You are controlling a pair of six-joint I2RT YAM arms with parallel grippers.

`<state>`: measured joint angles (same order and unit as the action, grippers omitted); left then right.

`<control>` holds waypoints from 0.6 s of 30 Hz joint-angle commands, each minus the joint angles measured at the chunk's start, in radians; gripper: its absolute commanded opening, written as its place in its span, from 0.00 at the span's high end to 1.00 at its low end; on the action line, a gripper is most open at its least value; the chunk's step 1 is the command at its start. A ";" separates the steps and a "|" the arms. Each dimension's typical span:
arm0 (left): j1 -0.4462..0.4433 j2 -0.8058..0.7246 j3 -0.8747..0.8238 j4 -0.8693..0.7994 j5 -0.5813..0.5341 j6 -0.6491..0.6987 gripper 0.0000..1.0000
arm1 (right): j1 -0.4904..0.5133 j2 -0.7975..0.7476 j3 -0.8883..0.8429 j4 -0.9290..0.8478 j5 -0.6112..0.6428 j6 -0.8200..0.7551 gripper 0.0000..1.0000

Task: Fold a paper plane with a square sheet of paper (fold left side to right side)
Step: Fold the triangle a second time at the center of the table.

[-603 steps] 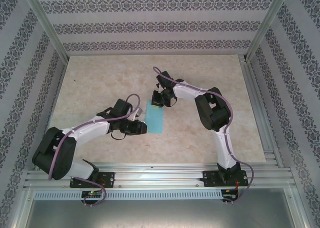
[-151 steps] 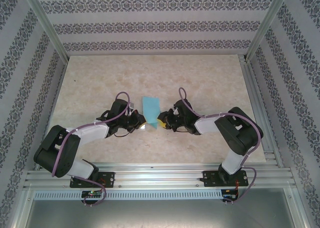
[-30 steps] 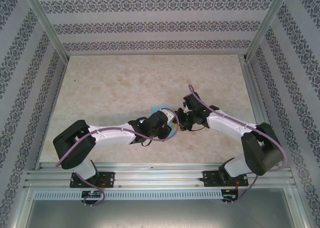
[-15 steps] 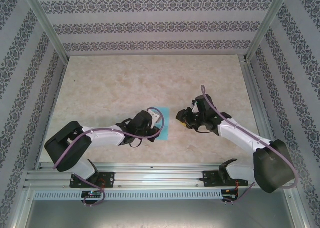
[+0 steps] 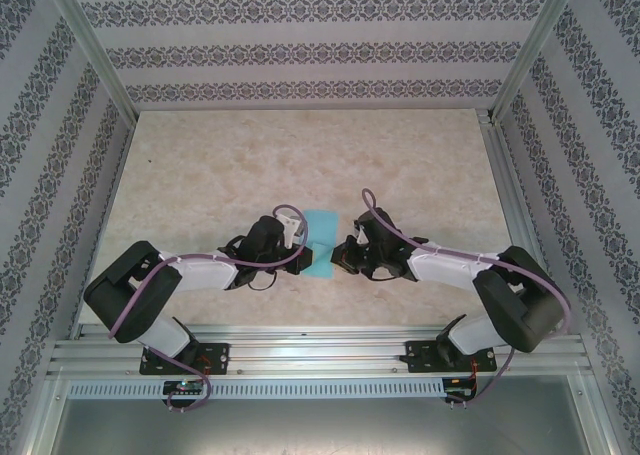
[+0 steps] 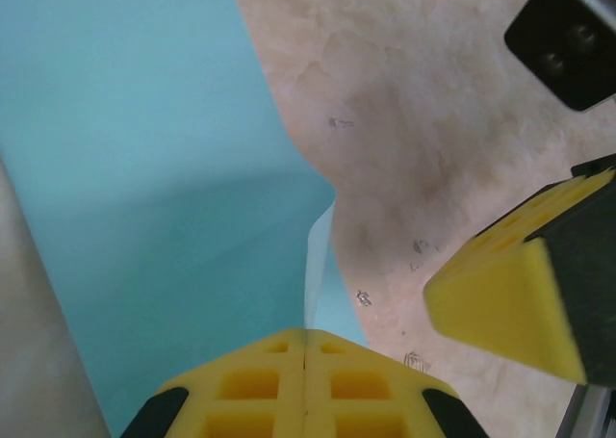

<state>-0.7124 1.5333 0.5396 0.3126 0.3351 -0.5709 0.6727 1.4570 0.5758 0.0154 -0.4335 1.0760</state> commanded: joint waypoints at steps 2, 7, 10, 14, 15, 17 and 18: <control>0.027 -0.006 -0.015 0.054 0.016 -0.035 1.00 | 0.033 0.075 0.034 0.057 0.034 0.020 0.94; 0.038 -0.005 -0.021 0.049 0.016 -0.044 1.00 | 0.054 0.135 0.059 0.030 0.049 0.022 0.96; 0.048 -0.005 -0.022 0.036 0.015 -0.044 1.00 | 0.060 0.154 0.062 0.007 0.059 0.020 0.96; 0.062 -0.006 -0.025 0.019 0.015 -0.047 1.00 | 0.066 0.178 0.076 -0.058 0.070 0.003 0.96; 0.065 -0.006 -0.027 0.016 0.014 -0.047 1.00 | 0.067 0.185 0.081 -0.076 0.074 -0.002 0.96; 0.069 -0.004 -0.030 0.015 0.013 -0.049 1.00 | 0.069 0.194 0.093 -0.105 0.079 -0.013 0.97; 0.070 -0.004 -0.029 0.016 0.012 -0.049 1.00 | 0.071 0.197 0.098 -0.121 0.081 -0.019 0.97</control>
<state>-0.6579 1.5333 0.5205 0.3141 0.3393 -0.6090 0.7315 1.6268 0.6537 -0.0250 -0.3920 1.0790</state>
